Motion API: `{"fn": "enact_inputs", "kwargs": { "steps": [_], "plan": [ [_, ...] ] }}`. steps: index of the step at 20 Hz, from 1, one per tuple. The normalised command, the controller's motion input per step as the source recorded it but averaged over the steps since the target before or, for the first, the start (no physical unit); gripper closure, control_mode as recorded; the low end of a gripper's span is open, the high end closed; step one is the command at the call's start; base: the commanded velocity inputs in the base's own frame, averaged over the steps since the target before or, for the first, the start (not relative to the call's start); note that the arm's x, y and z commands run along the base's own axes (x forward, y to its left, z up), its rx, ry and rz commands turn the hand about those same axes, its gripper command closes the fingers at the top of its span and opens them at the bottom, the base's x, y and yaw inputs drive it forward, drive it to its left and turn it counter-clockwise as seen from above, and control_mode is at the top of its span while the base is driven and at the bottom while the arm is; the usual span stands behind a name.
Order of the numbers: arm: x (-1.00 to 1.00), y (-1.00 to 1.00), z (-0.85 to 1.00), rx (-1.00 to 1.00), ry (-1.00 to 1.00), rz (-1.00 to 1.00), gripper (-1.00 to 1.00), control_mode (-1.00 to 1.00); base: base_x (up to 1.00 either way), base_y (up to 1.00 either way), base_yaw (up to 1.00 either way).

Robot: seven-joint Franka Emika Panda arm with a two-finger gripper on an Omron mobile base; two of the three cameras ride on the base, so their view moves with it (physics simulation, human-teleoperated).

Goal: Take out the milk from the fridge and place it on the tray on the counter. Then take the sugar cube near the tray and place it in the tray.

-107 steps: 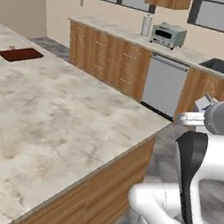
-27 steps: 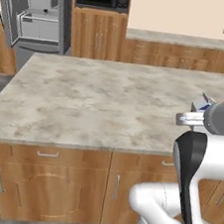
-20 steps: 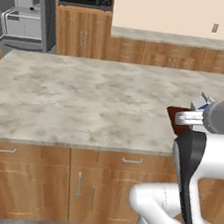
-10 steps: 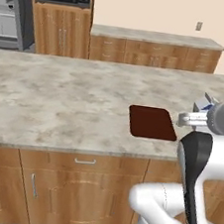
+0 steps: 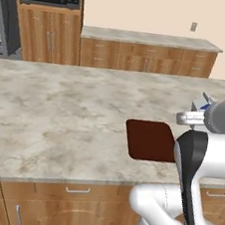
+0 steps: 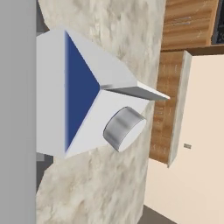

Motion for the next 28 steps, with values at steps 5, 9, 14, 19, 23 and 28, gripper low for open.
{"fn": "enact_inputs", "kwargs": {
  "steps": [5,9,14,19,23,28],
  "plan": [
    [0.00,0.00,0.00,0.00,0.00,0.00,1.00,1.00,0.20,-0.28,-0.19],
    [0.00,0.00,0.00,0.00,0.00,0.00,1.00,1.00,0.18,0.00,-0.15],
    [0.36,-0.03,-0.29,0.10,-0.02,0.08,1.00,-1.00,0.20,0.01,0.00],
    [0.61,-0.13,-0.70,0.15,0.01,0.19,1.00,-1.00,0.00,0.00,0.00],
    [0.82,-0.02,-0.78,0.05,0.00,0.27,1.00,-1.00,0.00,0.00,0.00],
    [0.95,0.08,-0.73,0.00,0.00,0.15,1.00,-1.00,0.00,0.00,0.00]
  ]
}}
